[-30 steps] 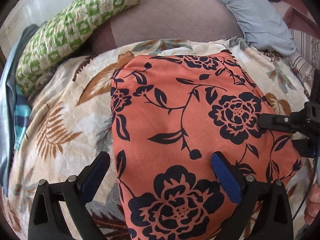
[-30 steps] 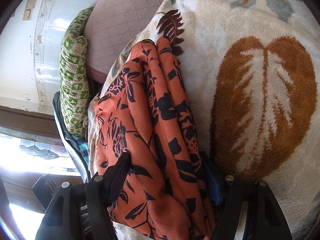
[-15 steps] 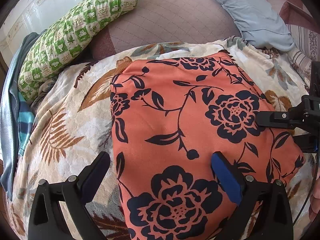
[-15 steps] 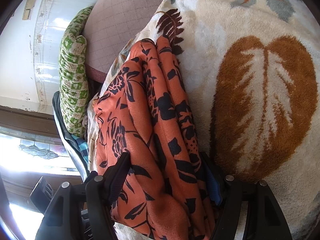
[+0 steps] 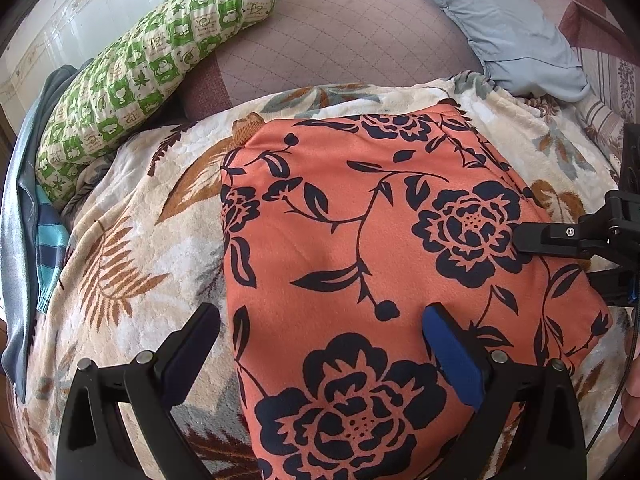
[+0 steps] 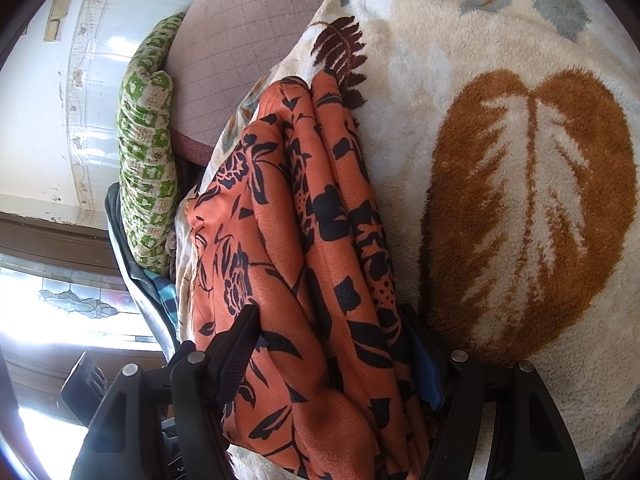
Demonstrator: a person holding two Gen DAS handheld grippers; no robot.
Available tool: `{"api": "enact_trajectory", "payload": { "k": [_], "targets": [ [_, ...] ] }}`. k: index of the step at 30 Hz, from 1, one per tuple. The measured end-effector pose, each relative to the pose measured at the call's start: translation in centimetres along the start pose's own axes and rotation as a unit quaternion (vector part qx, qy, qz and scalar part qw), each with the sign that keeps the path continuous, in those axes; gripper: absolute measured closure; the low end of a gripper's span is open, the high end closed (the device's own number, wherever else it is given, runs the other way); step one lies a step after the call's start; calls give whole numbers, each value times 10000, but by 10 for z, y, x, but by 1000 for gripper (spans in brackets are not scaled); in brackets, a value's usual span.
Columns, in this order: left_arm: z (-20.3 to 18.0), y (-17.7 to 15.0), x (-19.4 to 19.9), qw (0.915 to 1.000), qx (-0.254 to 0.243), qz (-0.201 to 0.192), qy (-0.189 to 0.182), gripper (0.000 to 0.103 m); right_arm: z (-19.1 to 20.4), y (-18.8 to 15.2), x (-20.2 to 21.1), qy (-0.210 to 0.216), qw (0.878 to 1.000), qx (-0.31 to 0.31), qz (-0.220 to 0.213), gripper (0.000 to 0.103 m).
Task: Fold small clothes
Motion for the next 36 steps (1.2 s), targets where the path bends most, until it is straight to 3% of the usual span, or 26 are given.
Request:
{"api": "enact_trajectory", "payload": {
  "k": [18,21,25,27,28,32,36],
  "targets": [
    [16,3,15,9998,160,-35,-141,2,-1,1,0,14,10000,-13,-6,30],
    [27,4,12,9954,710,87,-640,2,-1,0,0,30,10000,-10,-28,30],
    [31,-7,-15,9825,1298,593,-1199,3,0,-1,1,4,10000,41,-74,30],
    [24,-14,-26,9763,1401,737,-1473,18,3,-1,0,-49,9998,139,-104,30],
    [22,-15,-27,9728,1513,726,-1595,19,4,-2,0,-106,9997,204,-123,31],
    [23,-14,-24,9711,1618,623,-1638,27,9,-3,-1,-357,9983,405,-236,39],
    [28,-11,-16,9718,1609,510,-1649,47,21,-3,2,-424,9963,642,-393,54]
  ]
}}
Point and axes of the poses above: each gripper's, at about its wrist camera, not at the fingertips, and x roughly against the way its jaws point, z to its left, y to its top, the point moved 10 cm from there along -x, roughly the way its jaws point, and after that the axes turned 4 degrees about -y, right-handed, at the moved point
